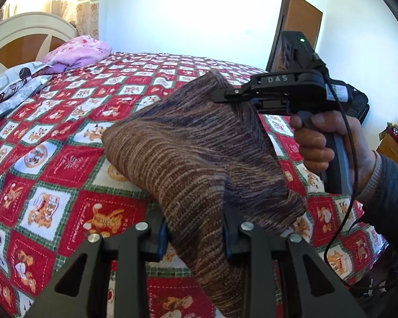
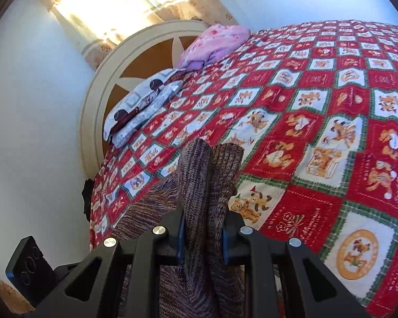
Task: Fold small clothes
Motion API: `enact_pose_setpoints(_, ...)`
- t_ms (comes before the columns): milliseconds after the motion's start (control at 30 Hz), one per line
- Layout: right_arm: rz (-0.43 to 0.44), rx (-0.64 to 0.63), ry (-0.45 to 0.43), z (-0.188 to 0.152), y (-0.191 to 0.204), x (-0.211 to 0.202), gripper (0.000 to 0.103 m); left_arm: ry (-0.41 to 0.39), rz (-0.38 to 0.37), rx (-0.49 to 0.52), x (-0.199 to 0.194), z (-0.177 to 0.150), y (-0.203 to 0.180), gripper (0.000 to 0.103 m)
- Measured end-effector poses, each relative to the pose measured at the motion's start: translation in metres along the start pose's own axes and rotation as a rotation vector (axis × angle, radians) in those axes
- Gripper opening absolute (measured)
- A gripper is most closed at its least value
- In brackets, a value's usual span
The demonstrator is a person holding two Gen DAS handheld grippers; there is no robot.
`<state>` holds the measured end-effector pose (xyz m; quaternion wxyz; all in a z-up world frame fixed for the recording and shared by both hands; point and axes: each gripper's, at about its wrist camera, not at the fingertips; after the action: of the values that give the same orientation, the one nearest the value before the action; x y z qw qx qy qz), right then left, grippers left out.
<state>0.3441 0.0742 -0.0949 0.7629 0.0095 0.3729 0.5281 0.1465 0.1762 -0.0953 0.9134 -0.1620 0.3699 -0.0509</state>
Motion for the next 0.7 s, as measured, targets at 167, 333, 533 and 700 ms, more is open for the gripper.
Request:
enact_pose_setpoints(167, -0.004, 0.007, 0.043, -0.005, -0.004, 0.021, 0.021, 0.019, 0.031, 0.013, 0.005, -0.009, 0.010, 0.032)
enact_pose_setpoints(333, -0.013, 0.017, 0.082, -0.009, -0.009, 0.042, 0.021, 0.044, 0.046, 0.004, 0.010, -0.018, 0.020, 0.032)
enact_pose_setpoints(533, -0.035, 0.043, 0.117, -0.016, -0.022, 0.058, 0.021, 0.051, 0.069, 0.019, 0.019, -0.029, 0.024, 0.033)
enact_pose_setpoints(700, -0.041, 0.079, 0.148, -0.026, -0.036, 0.069, 0.021, 0.029, 0.059, -0.011, 0.022, -0.036, 0.030, 0.037)
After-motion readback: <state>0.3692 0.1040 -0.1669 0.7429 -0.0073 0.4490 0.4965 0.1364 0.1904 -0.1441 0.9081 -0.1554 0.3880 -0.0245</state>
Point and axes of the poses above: each gripper's, at about its wrist camera, not at the fingertips, and x roughly the way its jaws point, y to its left, z to its top, and after that the axes turned 13 degrees about -x, right-handed
